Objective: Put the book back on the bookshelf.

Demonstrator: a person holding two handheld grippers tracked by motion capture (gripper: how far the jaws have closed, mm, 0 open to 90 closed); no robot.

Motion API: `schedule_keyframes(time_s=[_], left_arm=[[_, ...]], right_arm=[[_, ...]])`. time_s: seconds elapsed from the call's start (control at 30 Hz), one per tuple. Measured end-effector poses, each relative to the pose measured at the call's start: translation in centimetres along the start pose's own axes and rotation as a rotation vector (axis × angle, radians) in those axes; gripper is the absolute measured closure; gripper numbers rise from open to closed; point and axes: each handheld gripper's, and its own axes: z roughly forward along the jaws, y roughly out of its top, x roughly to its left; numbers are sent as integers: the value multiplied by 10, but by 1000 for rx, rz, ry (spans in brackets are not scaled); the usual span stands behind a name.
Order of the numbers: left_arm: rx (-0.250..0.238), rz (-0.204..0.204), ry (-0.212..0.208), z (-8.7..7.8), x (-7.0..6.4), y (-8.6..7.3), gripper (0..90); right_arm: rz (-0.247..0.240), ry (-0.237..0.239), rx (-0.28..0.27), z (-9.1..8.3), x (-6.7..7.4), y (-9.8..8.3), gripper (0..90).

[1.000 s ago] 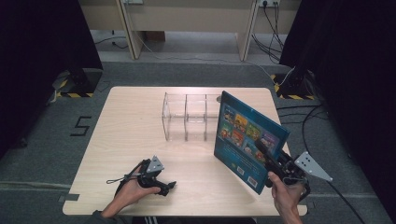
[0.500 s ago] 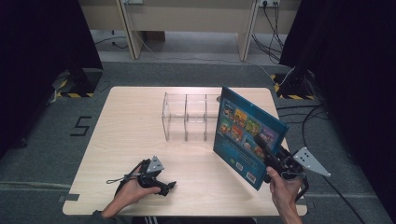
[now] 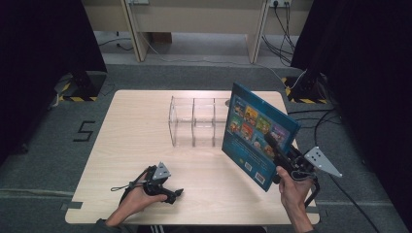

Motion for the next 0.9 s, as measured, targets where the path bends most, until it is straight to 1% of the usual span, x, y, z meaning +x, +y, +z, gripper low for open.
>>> schedule_keyframes(time_s=[0.27,0.57,0.9], left_arm=[[-1,-1,0,0,0,0,0],[-1,-3,0,0,-1,0,0],[-1,-3,0,0,-1,0,0]], right_arm=[[4,-15,-11,5,-4,3,823],[6,-40,-18,16,-7,2,823],[17,-47,-24,26,-7,1,818]])
